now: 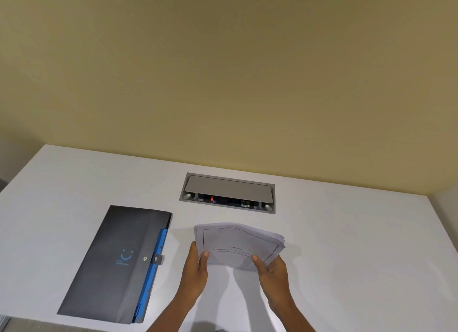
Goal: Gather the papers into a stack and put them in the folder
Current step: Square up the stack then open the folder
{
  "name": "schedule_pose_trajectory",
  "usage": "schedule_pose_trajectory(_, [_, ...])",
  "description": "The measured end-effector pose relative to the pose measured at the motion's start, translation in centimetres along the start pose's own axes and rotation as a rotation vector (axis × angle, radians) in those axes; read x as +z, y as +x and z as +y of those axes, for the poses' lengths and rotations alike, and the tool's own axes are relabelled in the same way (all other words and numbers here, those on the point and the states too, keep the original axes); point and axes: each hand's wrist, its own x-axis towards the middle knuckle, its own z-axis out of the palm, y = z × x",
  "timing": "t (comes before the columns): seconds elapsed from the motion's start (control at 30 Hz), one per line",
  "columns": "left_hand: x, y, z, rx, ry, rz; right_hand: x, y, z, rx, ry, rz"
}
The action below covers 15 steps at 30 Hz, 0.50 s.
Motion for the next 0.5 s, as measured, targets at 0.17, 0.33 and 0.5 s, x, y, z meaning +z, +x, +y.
schedule_pose_trajectory(0.17, [-0.1,0.1,-0.9,-0.004,0.037,-0.027,0.4,0.1,0.4,0.033,-0.014,-0.009])
schedule_pose_trajectory(0.33, [-0.2,0.4,-1.1,-0.005,0.036,-0.036,0.8,0.4,0.4,0.040,-0.008,-0.006])
schedule_pose_trajectory(0.5, [0.0,1.0,-1.2,-0.024,0.059,-0.049,1.1,0.9,0.2,0.033,0.029,0.019])
